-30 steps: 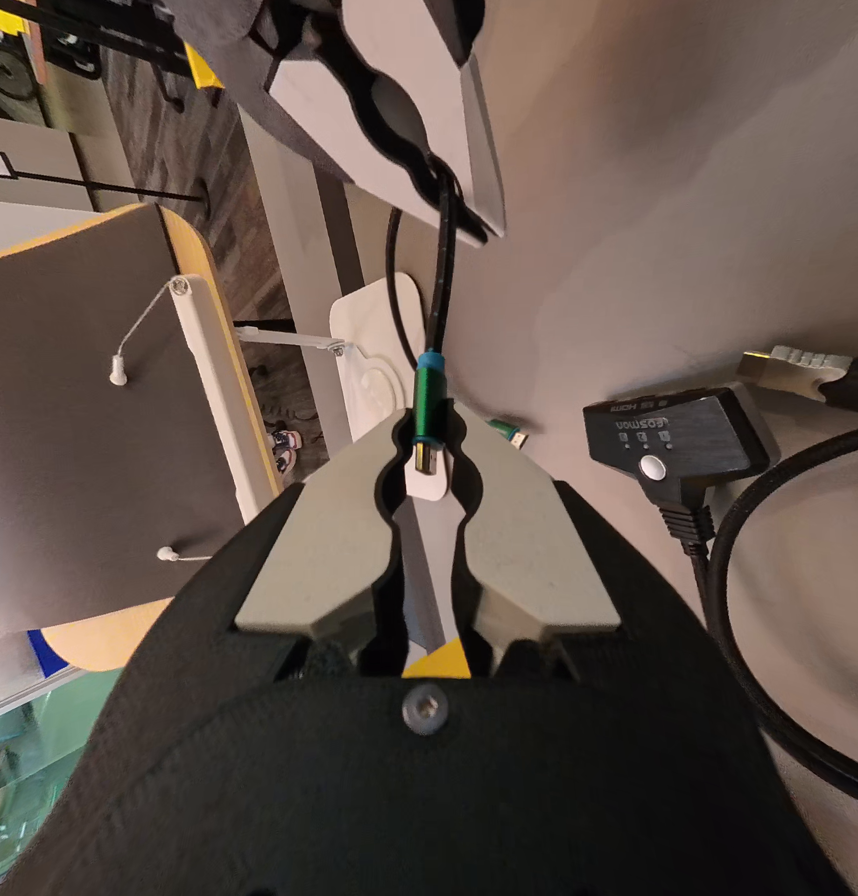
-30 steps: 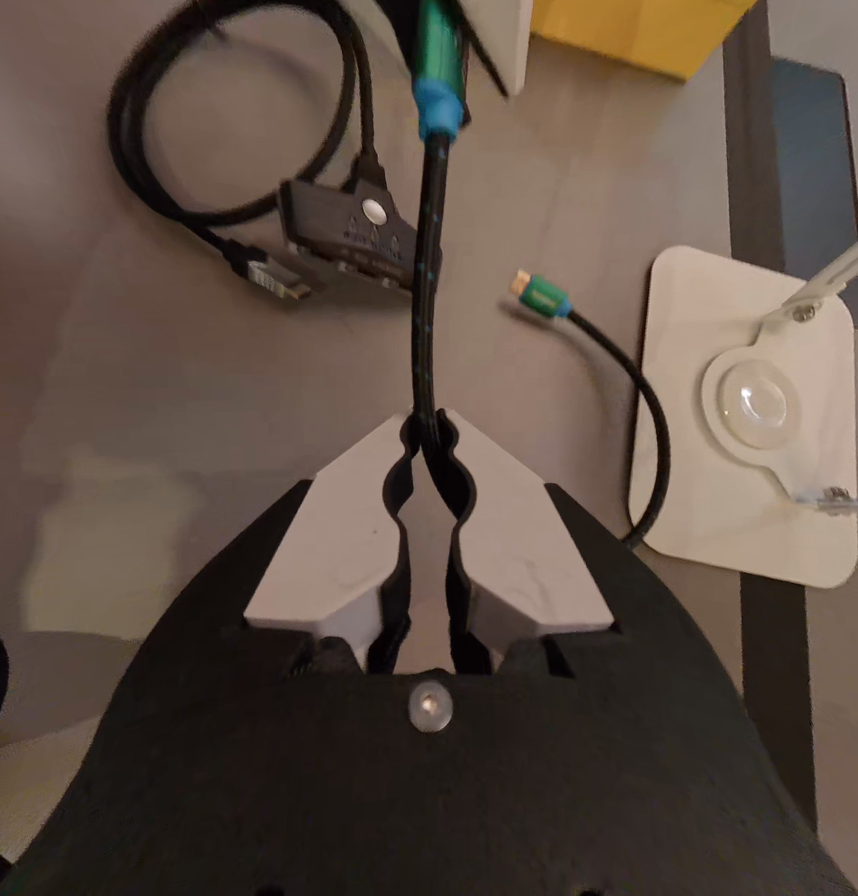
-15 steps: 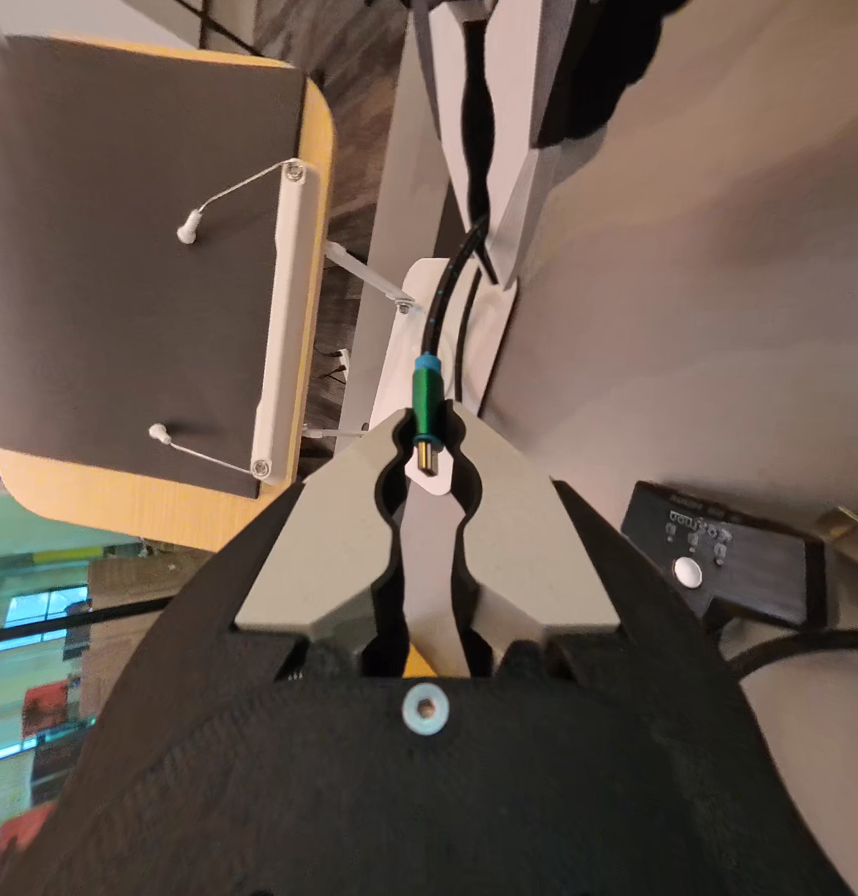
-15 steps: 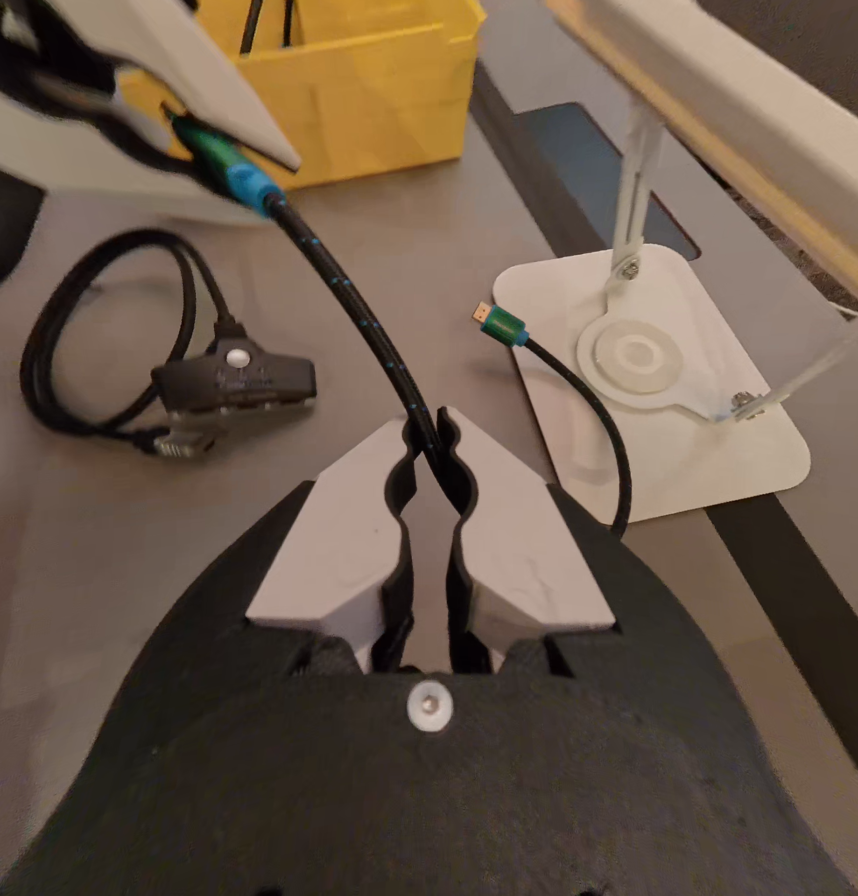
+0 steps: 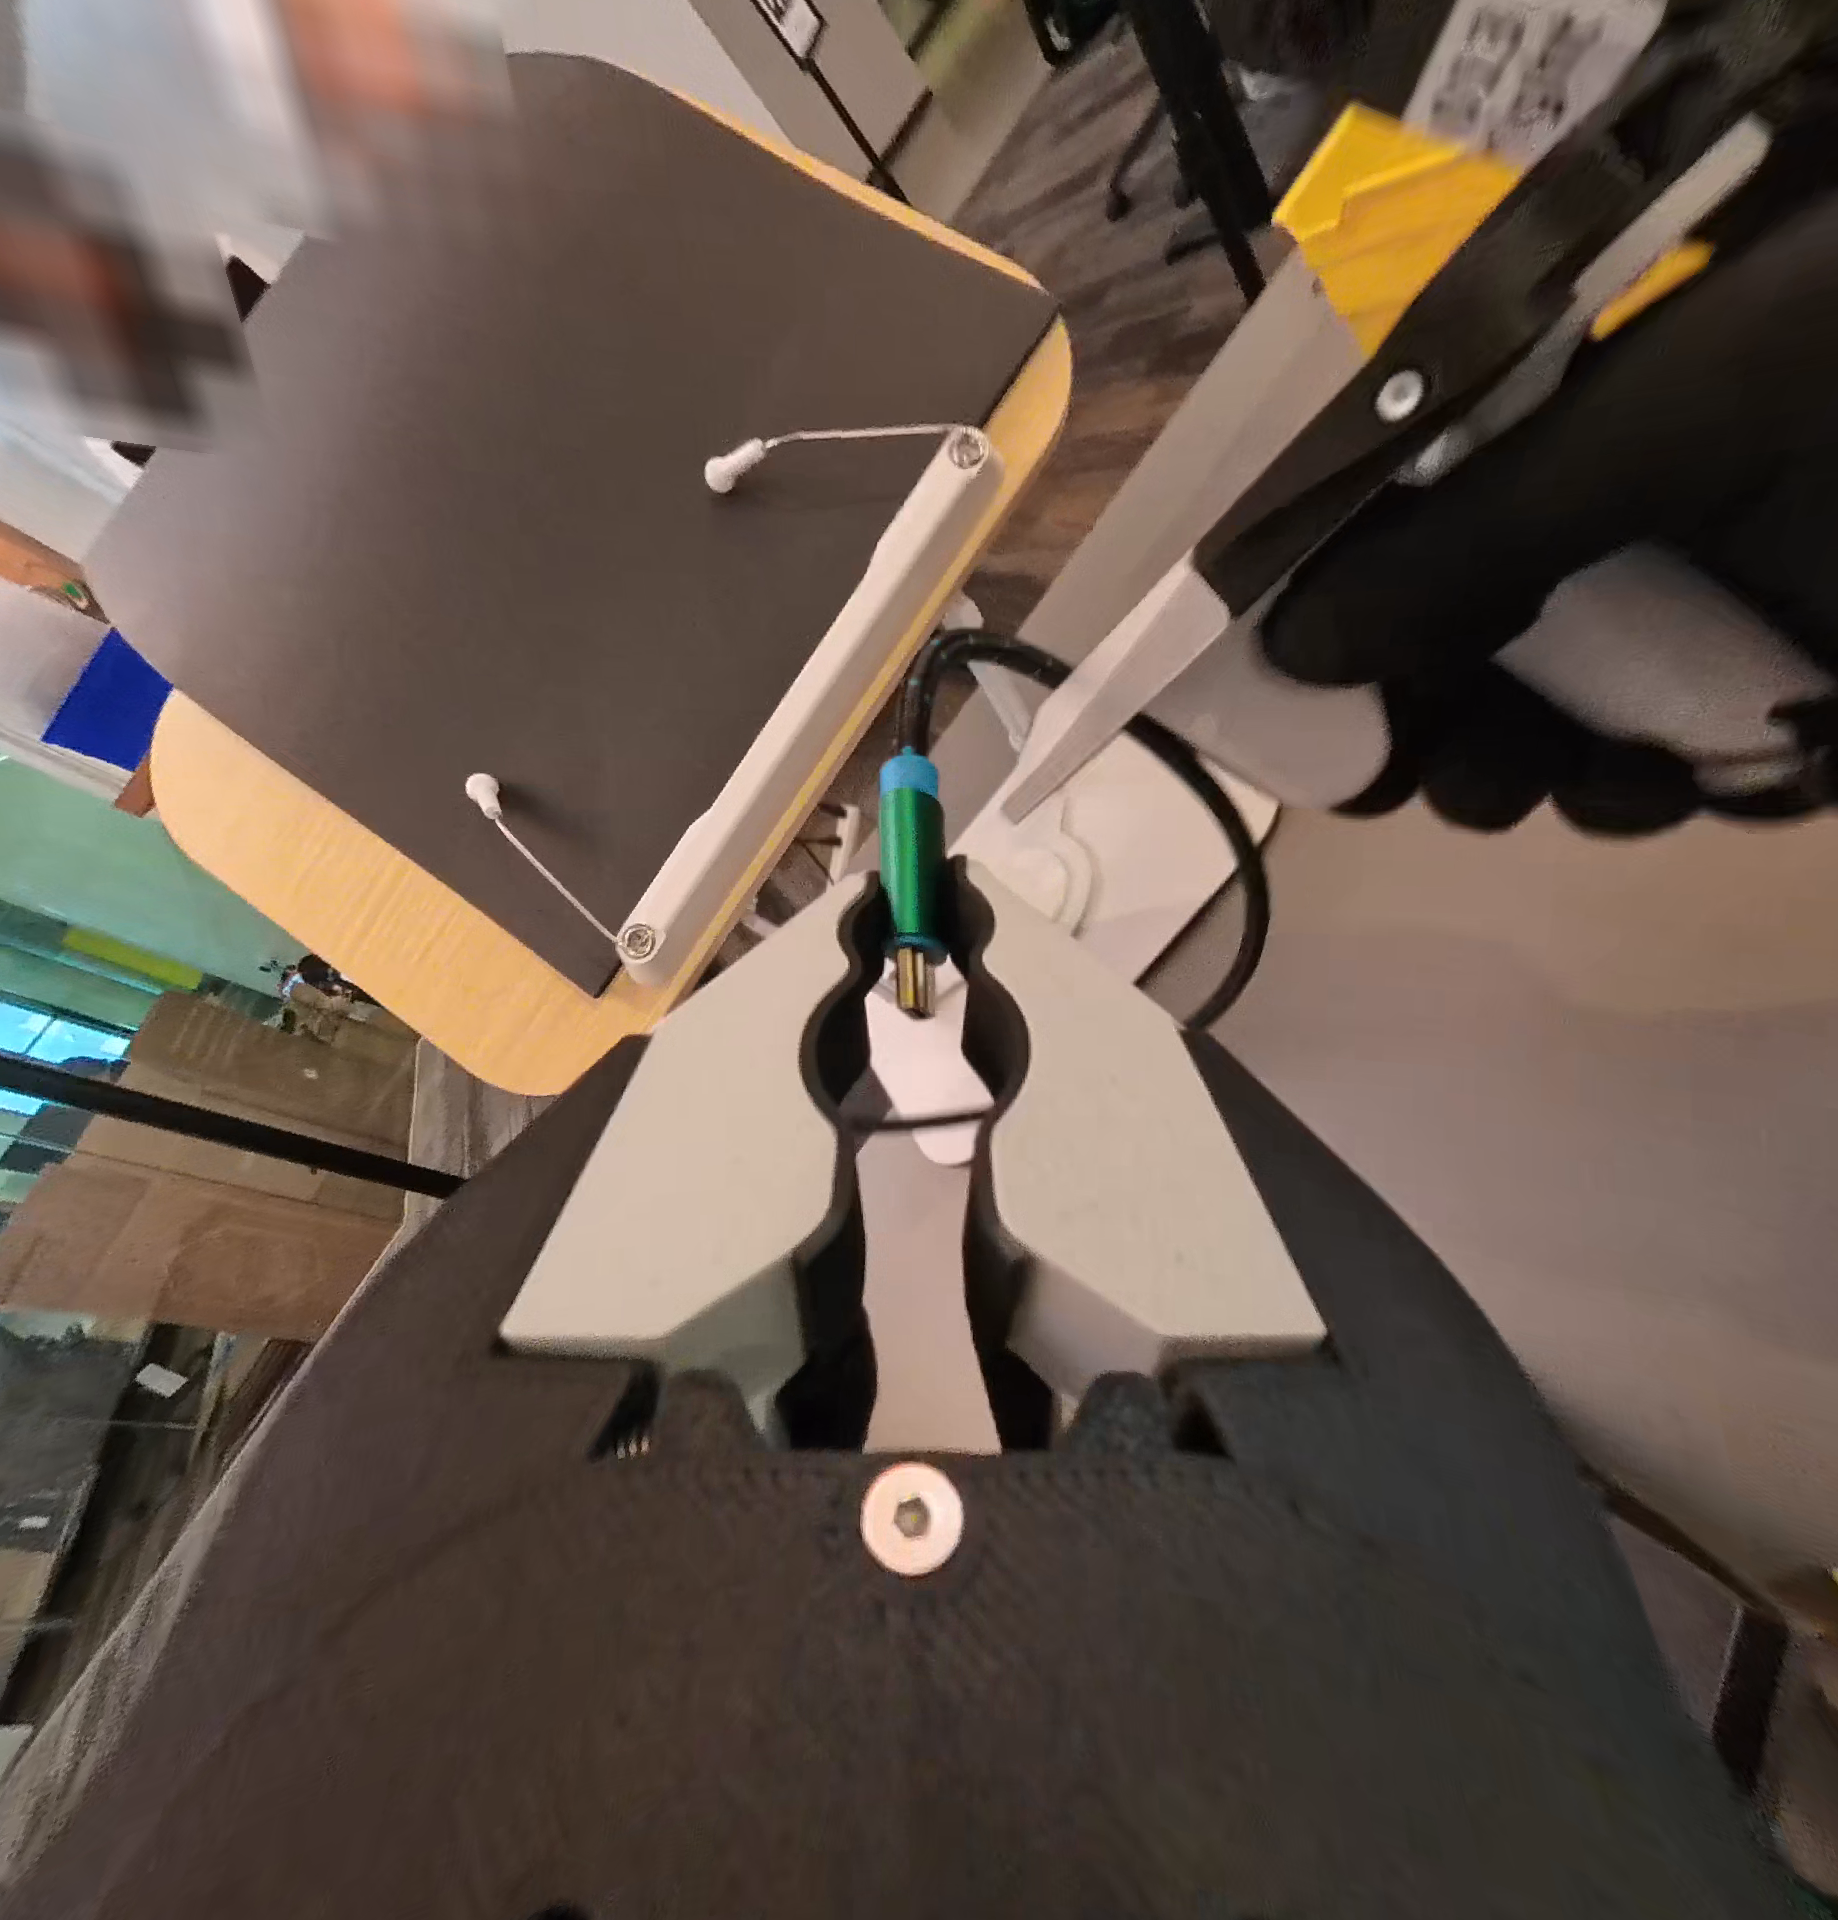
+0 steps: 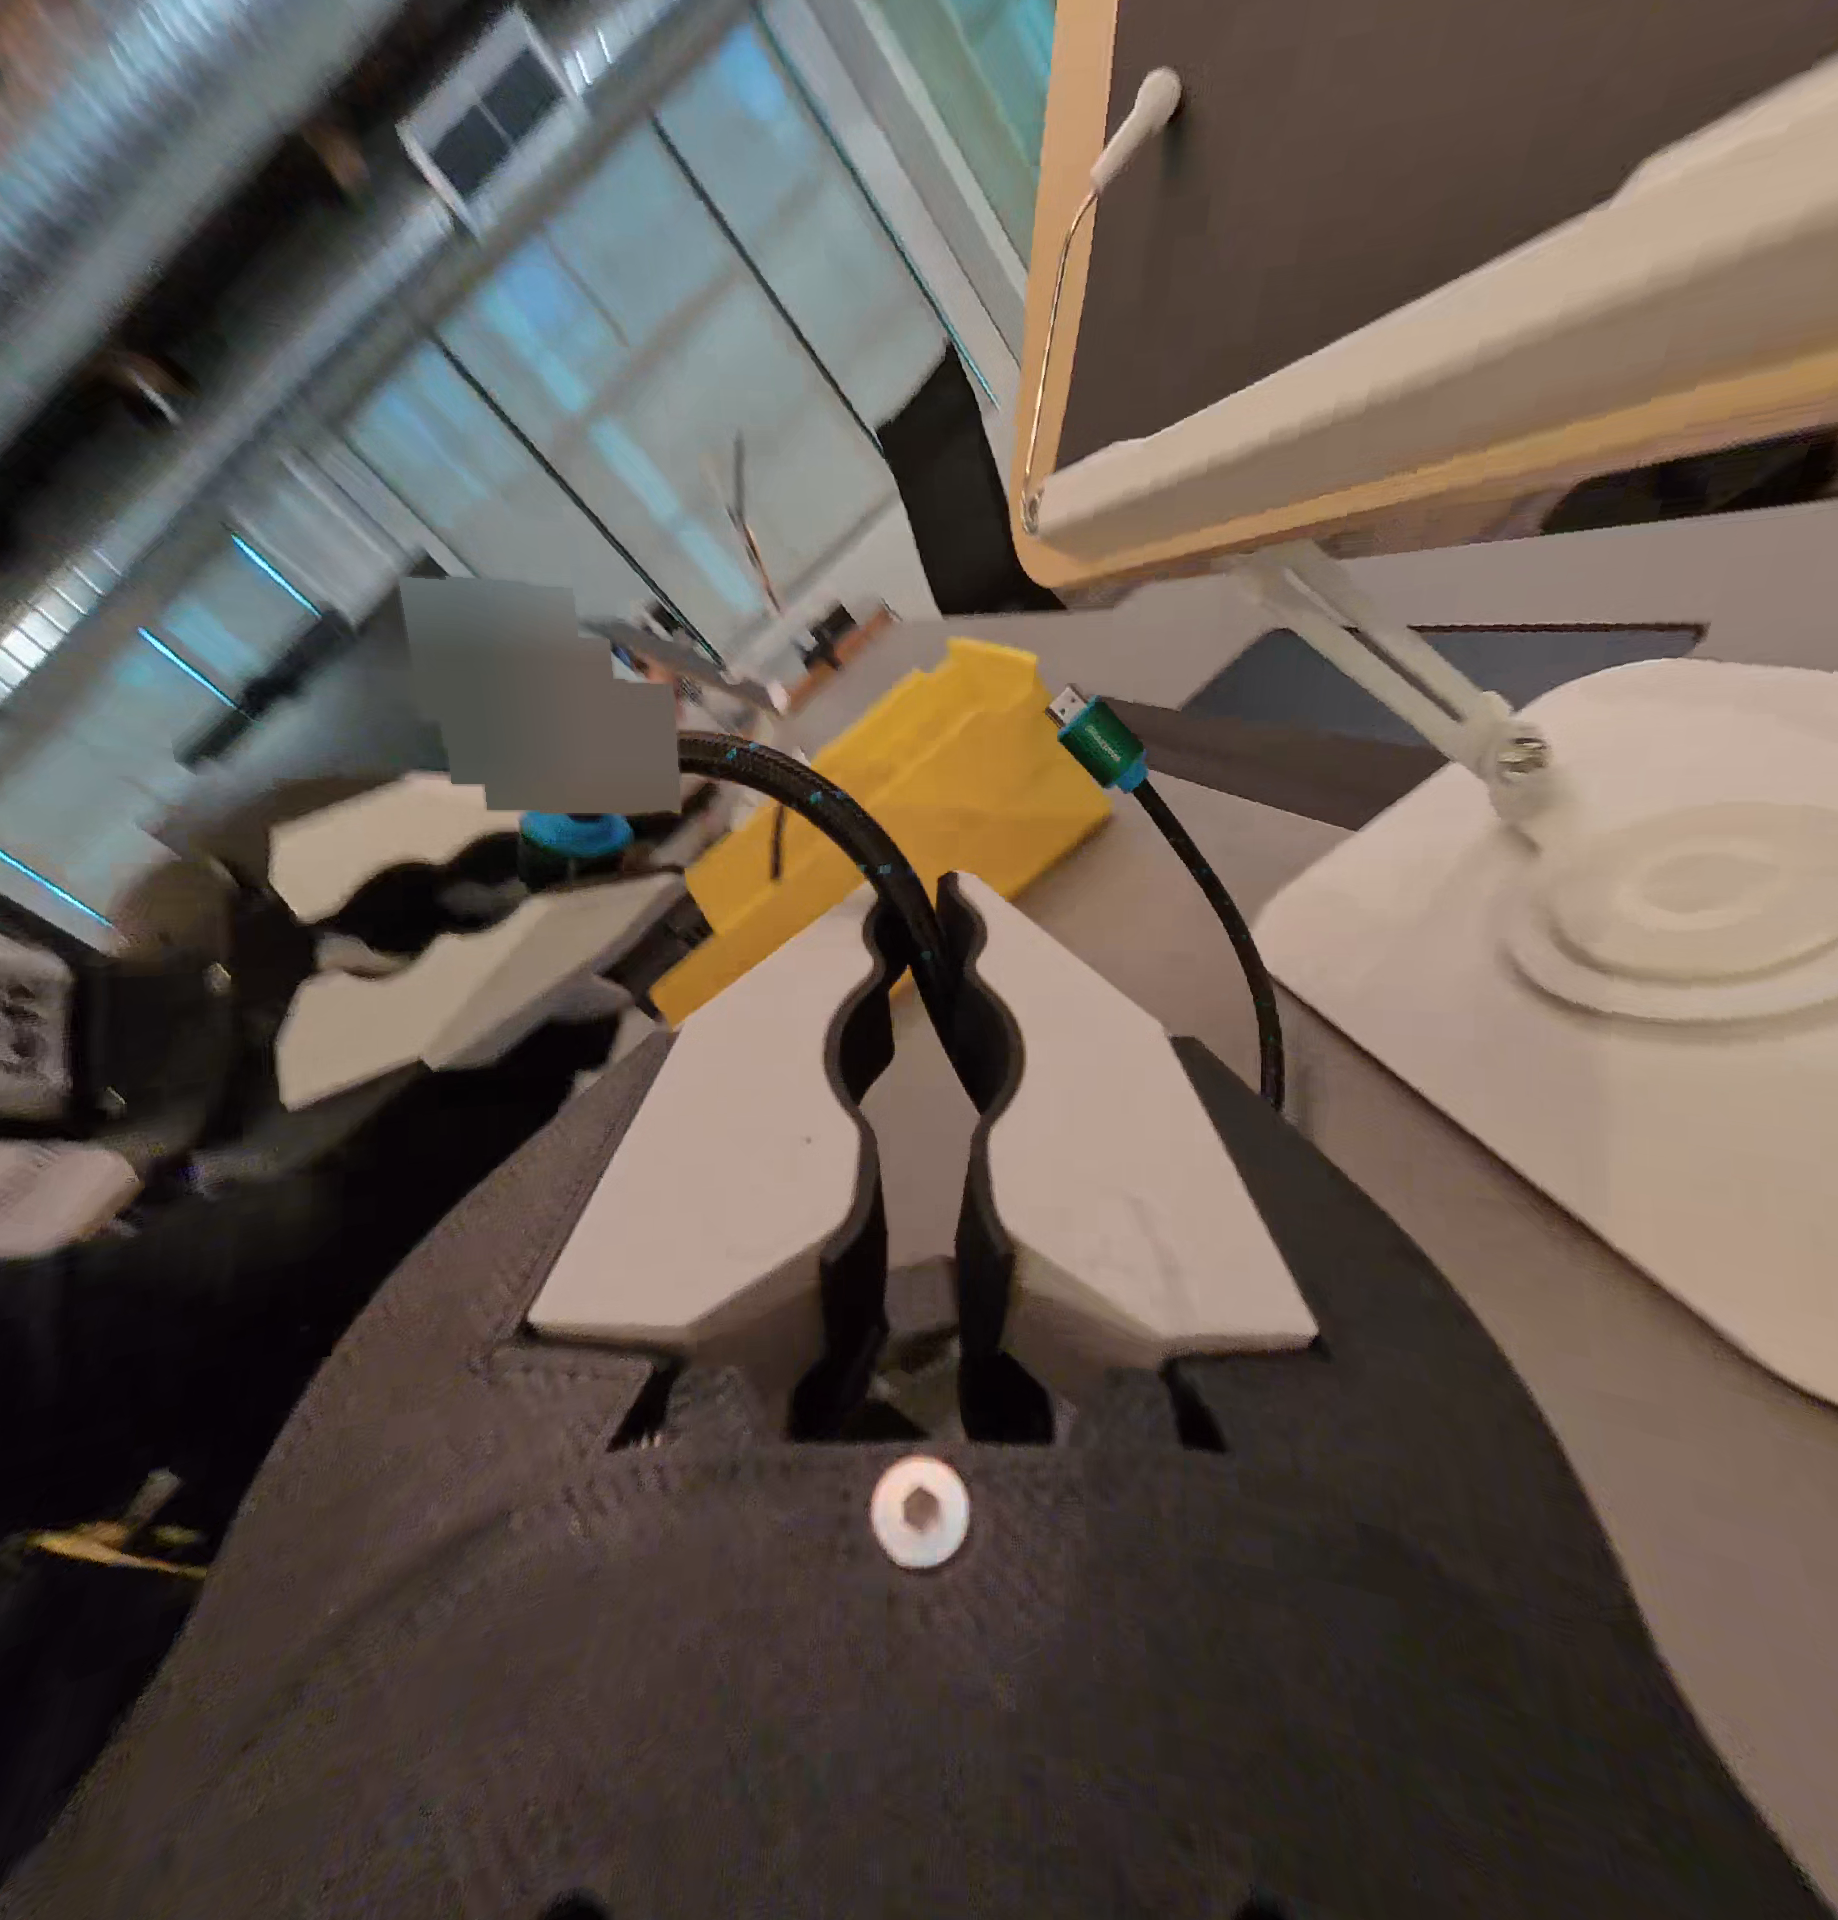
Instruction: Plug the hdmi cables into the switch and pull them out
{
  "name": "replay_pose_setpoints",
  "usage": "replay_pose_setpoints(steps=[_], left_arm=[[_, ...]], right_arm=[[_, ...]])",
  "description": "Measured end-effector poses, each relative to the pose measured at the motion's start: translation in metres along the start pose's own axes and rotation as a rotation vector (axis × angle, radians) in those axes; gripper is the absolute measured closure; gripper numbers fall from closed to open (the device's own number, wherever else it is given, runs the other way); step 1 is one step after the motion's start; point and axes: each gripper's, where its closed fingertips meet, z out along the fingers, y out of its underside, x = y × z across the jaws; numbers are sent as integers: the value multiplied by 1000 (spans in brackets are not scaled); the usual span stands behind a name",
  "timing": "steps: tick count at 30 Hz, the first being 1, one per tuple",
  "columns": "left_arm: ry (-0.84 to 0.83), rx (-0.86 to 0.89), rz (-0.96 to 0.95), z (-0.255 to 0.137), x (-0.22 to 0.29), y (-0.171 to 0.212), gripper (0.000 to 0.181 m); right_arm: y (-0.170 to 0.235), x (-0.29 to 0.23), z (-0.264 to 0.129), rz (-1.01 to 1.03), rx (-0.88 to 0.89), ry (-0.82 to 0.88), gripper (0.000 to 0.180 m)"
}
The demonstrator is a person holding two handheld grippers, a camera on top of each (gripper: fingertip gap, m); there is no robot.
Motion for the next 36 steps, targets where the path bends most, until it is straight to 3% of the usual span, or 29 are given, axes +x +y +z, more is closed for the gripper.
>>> replay_pose_setpoints(steps=[3, 7, 16, 21, 25, 28, 30, 33, 36], left_arm=[[-16, 23, -2, 1, 4, -3, 171], [21, 40, 55, 0, 3, -6, 171], [74, 132, 618, -20, 32, -26, 171], [73, 176, 822, -33, 41, -39, 171], [34, 185, 892, -39, 40, -47, 171], [-12, 169, 915, -39, 36, -46, 171], [-29, 164, 902, -39, 33, -46, 171], [-44, 169, 906, -38, 33, -47, 171], [-40, 183, 897, -37, 31, -50, 171]], right_arm=[[4, -1, 5, 89, 32, -52, 179], [14, 3, 0, 12, -81, -49, 179], [-1, -33, -60, -402, -233, -179, 125], [7, -83, -73, -594, -296, -308, 119], [17, -103, -60, -622, -329, -361, 122], [17, -106, -53, -566, -319, -387, 143], [13, -110, -52, -541, -291, -411, 142], [4, -98, -45, -690, -261, -274, 141], [-10, -116, -58, -768, -190, -307, 145]])
